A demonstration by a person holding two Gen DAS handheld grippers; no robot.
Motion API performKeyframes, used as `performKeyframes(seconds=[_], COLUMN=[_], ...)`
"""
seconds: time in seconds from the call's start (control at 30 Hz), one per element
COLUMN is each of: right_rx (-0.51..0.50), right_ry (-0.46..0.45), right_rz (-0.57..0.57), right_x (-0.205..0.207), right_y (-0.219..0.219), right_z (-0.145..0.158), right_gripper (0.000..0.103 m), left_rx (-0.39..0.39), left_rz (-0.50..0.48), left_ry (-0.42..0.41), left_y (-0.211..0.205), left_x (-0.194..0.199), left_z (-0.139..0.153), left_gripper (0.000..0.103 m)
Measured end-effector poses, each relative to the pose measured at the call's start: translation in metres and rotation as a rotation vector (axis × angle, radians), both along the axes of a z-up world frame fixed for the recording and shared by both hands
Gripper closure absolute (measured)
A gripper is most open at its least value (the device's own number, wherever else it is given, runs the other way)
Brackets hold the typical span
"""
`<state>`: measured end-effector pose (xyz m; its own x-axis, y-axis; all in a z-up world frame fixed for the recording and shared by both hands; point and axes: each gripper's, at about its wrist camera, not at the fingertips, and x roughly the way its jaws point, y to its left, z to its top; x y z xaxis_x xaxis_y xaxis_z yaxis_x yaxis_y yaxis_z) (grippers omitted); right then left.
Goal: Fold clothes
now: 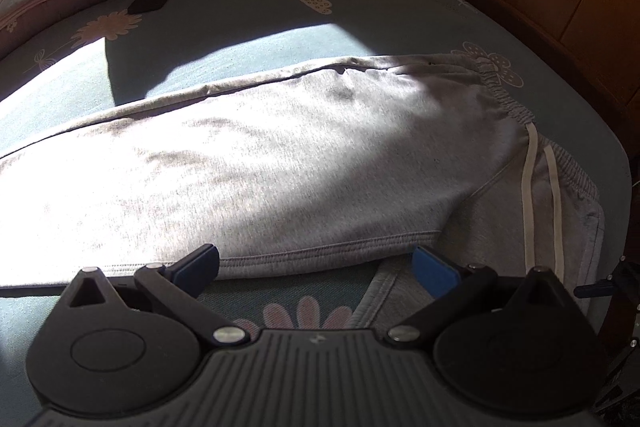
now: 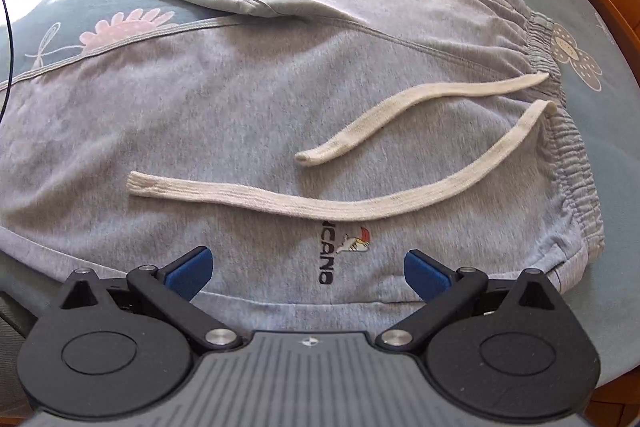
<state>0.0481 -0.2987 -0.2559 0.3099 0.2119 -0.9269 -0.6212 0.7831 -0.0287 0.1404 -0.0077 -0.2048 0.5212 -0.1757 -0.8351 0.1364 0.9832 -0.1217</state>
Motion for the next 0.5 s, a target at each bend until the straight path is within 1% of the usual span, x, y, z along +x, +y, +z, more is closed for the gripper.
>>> performKeyframes(seconds=[0.07,0.13,0.17,0.23,0.3,0.4,0.5], right_rx=[-0.025,-0.070,-0.066,-0.091,-0.105,-0.065,-0.038], right_ry=[0.011,0.028,0.018,0.054,0.052,0.001,-0.018], right_rz=[0.023,0.026,0.025,0.018,0.014,0.046,0.042], right_x=[-0.003,-0.011,-0.017,-0.020,-0.022,-0.018,-0.010], right_y=[0.012,0.012,0.008,0.004,0.005,0.020,0.036], right_z=[-0.009,-0.021,-0.021,-0.021,-0.014,-0.002,-0.007], right_gripper=[0.000,0.000,0.000,0.000,0.000,0.000,0.000], left_rx=[-0.003,-0.003,0.001,0.005,0.003,-0.006,-0.020], left_rz=[-0.010,-0.025,-0.032,-0.036,-0.026,-0.004,0.014], left_ry=[0.004,0.016,0.022,0.037,0.058,0.063,0.064], left_y=[0.002,0.005,0.006,0.009,0.011,0.013,0.013], left_x=[-0.007,-0.015,-0.019,-0.026,-0.031,-0.036,-0.037], left_z=[-0.001,-0.003,-0.004,-0.007,-0.010,-0.013,-0.014], left_gripper=[0.001,0.001,0.001,0.001,0.001,0.001,0.001])
